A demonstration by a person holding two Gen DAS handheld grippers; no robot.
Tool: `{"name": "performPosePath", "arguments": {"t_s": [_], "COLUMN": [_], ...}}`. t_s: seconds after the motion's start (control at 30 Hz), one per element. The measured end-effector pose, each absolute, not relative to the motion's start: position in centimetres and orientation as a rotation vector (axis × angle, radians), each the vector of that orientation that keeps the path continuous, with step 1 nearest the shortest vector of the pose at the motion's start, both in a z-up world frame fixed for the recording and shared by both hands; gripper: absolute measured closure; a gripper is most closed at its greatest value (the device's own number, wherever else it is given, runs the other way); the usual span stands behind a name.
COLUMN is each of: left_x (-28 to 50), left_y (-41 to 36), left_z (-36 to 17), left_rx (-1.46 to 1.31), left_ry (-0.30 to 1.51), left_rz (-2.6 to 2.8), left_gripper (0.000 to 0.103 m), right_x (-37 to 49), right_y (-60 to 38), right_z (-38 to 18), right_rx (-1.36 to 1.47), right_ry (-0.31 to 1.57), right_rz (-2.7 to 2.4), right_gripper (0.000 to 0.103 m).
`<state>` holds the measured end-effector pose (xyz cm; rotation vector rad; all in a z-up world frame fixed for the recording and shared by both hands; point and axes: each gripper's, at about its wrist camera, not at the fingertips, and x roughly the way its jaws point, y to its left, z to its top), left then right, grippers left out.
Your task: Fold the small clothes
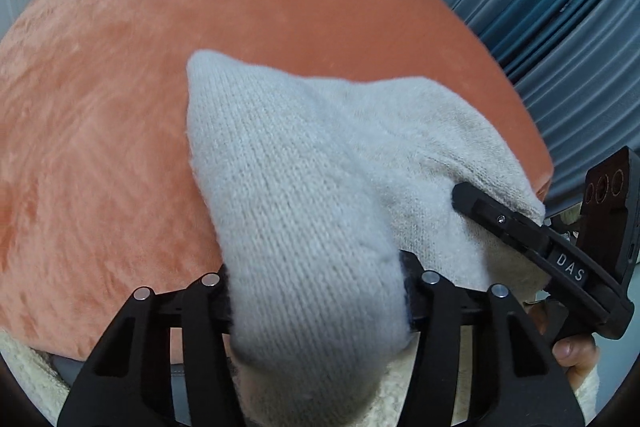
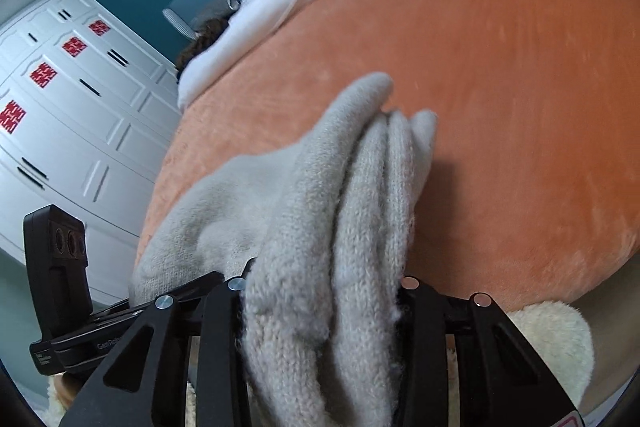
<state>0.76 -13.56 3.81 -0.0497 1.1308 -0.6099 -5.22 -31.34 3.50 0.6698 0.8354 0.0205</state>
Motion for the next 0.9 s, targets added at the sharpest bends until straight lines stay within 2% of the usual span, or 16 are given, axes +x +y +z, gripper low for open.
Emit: {"name": "performPosePath", "arguments": {"t_s": [0.27, 0.57, 0.7, 0.9], "left_x": [-1.5, -4.6, -6.4, -7.2], "left_y": [-13.4, -12.4, -10.2, -5.4], "left_z": [12.6, 23.8, 29.2, 33.8], "left_rx": [-0.036, -0.018, -0.014, -0.031], "left_ry": [0.932, 0.624, 0.45, 0.272], "left_rz": [-0.713, -0.804, -0.823, -0.807], "left_gripper": [0.052, 0.052, 0.051, 0.05], "right_x": [-8.8, -13.1, -14.5, -14.1], "right_y": [-31.0, -29.6, -28.4, -24.9], "right_z": [12.6, 23.5, 28.6, 34.5], "right_rx": [0.589, 0.496, 0.437, 0.364], "right_ry": [0.639, 0.335, 0.202, 0.074], "right_rz": [-0.002, 0.019, 0.058, 0.15], "right_gripper": [0.069, 0.068, 0.068, 0.068]}}
